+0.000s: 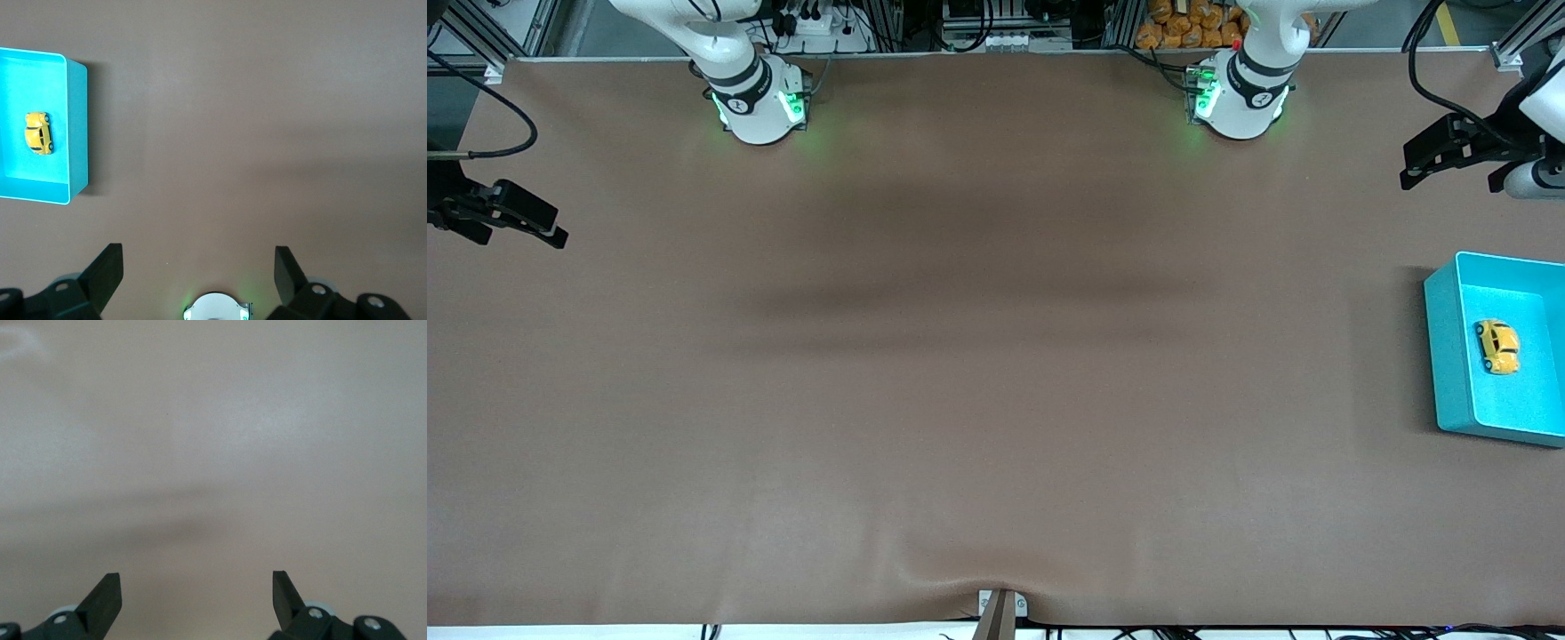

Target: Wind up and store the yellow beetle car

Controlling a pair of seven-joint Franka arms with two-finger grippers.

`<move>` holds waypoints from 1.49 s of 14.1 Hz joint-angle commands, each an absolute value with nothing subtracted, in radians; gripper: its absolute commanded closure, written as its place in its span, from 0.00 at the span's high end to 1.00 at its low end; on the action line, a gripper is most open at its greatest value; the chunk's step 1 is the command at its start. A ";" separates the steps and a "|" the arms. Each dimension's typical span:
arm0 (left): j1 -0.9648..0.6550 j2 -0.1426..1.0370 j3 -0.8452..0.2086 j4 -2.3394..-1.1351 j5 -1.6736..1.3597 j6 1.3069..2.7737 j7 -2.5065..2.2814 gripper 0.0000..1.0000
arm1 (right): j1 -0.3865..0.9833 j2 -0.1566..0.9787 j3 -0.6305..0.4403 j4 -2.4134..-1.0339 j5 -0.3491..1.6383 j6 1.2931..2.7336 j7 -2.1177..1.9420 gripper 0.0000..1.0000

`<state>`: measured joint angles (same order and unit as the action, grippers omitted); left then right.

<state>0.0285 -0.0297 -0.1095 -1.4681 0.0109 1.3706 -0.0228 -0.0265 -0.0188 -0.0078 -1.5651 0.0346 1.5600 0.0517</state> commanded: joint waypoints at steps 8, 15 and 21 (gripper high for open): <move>0.067 -0.035 -0.121 -1.448 0.006 1.356 -0.009 1.00 | -0.026 -0.023 -0.005 -1.565 0.017 1.557 0.043 1.00; 0.000 -0.035 -0.055 -1.448 0.008 1.341 -0.008 1.00 | -0.012 -0.025 -0.005 -1.566 -0.021 1.555 0.044 1.00; -0.003 -0.035 -0.066 -1.451 0.008 1.341 -0.023 1.00 | -0.014 -0.023 -0.006 -1.566 -0.020 1.555 0.046 1.00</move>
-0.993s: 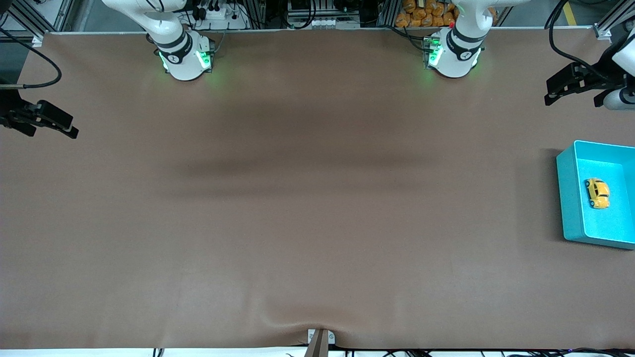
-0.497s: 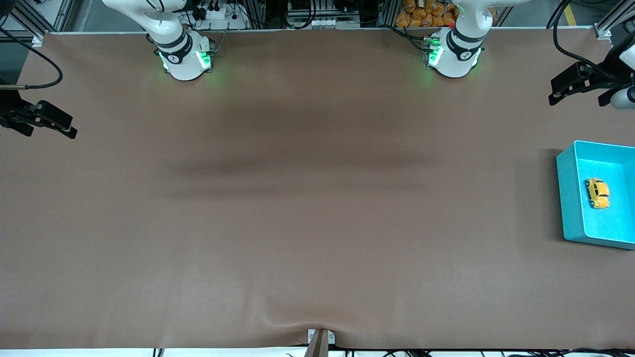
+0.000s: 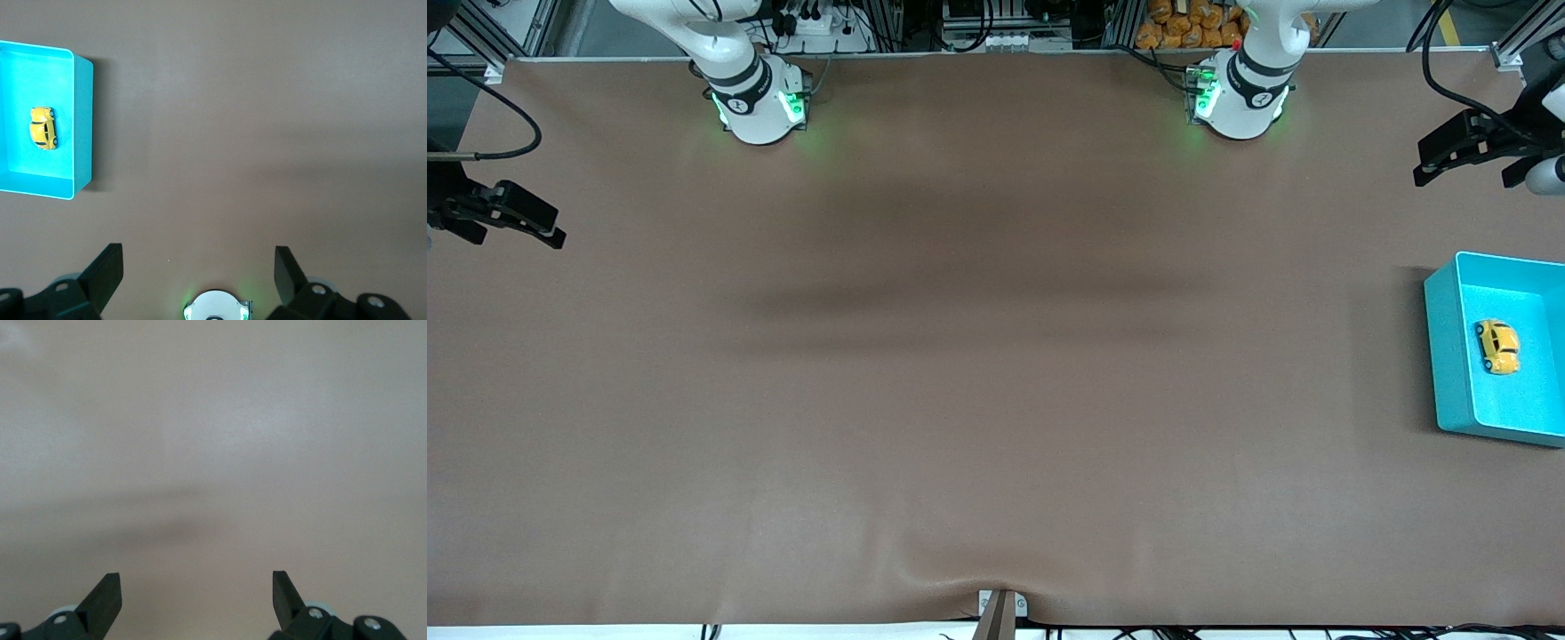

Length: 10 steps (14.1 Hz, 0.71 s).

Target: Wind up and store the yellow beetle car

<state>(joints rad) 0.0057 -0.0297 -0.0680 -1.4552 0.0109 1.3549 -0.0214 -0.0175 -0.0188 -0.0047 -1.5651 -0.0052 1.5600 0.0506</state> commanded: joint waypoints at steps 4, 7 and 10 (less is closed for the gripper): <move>0.002 -0.035 -0.069 -1.451 0.008 1.341 -0.012 1.00 | -0.014 -0.023 -0.006 -1.565 -0.020 1.555 0.046 1.00; -0.002 -0.032 -0.069 -1.451 0.008 1.341 0.003 1.00 | -0.017 -0.023 -0.006 -1.565 -0.020 1.555 0.046 1.00; 0.000 -0.032 -0.069 -1.450 0.008 1.341 0.029 1.00 | -0.017 -0.023 -0.006 -1.565 -0.020 1.555 0.046 1.00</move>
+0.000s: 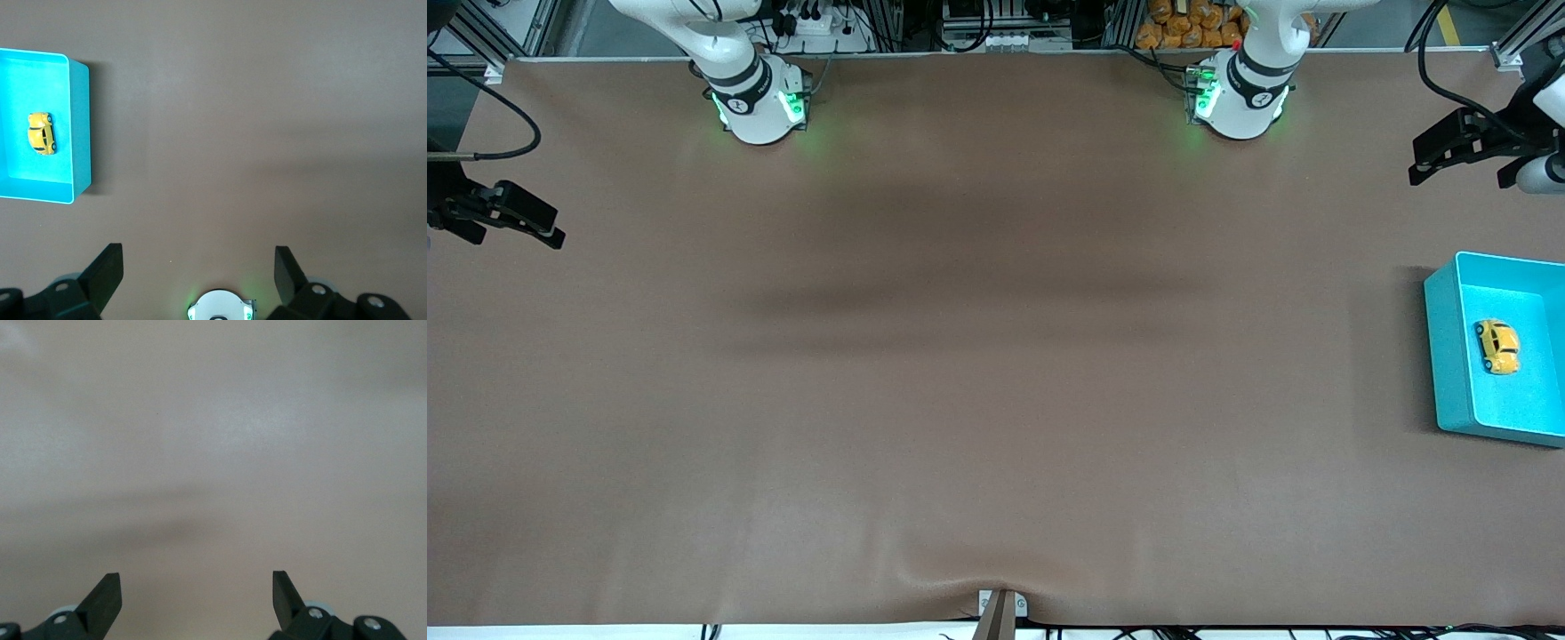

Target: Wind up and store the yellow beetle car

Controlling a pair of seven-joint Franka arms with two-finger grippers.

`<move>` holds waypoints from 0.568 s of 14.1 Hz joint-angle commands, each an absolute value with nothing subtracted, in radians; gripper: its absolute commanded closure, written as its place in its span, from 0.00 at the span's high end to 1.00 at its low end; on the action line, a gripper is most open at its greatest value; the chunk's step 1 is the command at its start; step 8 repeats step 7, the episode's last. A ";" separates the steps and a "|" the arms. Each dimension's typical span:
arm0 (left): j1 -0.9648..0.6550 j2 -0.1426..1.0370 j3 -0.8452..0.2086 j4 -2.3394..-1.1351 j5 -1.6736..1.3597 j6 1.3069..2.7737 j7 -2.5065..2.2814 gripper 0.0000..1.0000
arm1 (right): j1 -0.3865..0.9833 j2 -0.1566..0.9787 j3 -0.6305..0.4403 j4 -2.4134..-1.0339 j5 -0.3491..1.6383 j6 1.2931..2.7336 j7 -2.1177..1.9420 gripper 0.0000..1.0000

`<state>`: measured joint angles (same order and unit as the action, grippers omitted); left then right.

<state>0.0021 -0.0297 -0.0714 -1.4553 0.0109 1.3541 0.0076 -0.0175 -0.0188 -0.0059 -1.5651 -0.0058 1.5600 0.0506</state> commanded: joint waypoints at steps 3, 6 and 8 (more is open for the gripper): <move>-0.002 -0.029 -0.069 -1.448 0.009 1.342 0.029 1.00 | -0.015 -0.023 -0.006 -1.565 -0.020 1.555 0.044 1.00; -0.003 -0.028 -0.069 -1.447 0.009 1.344 0.029 1.00 | -0.014 -0.023 -0.006 -1.565 -0.020 1.554 0.046 1.00; -0.005 -0.026 -0.069 -1.447 0.008 1.344 0.029 1.00 | -0.014 -0.023 -0.006 -1.565 -0.020 1.554 0.046 1.00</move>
